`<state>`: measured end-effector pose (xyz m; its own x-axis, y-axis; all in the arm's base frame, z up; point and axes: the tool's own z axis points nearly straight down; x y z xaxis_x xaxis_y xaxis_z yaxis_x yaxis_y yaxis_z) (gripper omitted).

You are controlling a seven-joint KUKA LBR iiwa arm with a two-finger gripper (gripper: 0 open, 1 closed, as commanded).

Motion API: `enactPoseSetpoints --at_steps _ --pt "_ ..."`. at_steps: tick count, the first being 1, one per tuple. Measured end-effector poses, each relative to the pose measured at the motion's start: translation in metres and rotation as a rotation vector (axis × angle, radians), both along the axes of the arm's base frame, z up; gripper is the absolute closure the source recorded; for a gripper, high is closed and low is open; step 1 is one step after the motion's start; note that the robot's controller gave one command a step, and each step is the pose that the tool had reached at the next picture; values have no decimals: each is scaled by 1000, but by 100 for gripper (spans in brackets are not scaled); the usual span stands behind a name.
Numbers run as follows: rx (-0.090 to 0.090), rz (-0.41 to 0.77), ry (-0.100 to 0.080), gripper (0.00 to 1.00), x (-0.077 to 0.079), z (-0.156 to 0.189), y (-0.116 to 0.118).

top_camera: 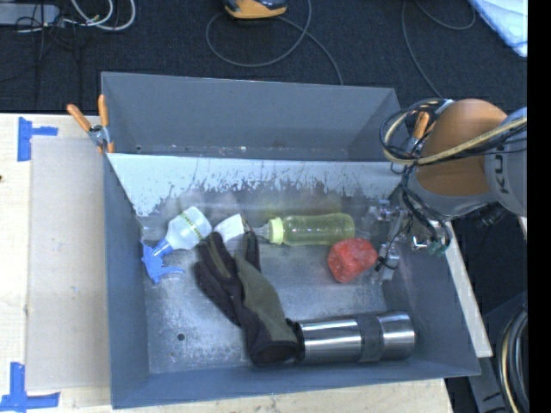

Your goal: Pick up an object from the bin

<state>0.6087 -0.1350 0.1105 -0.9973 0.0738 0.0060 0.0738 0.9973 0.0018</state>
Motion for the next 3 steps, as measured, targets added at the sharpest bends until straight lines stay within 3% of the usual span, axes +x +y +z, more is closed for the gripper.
enactPoseSetpoints --at_steps 1,2,3 --pt "-3 18 -7 0 1 31 1" --pt "1 -114 7 0 1 -45 20" --pt "-2 50 0 100 6 -41 12"
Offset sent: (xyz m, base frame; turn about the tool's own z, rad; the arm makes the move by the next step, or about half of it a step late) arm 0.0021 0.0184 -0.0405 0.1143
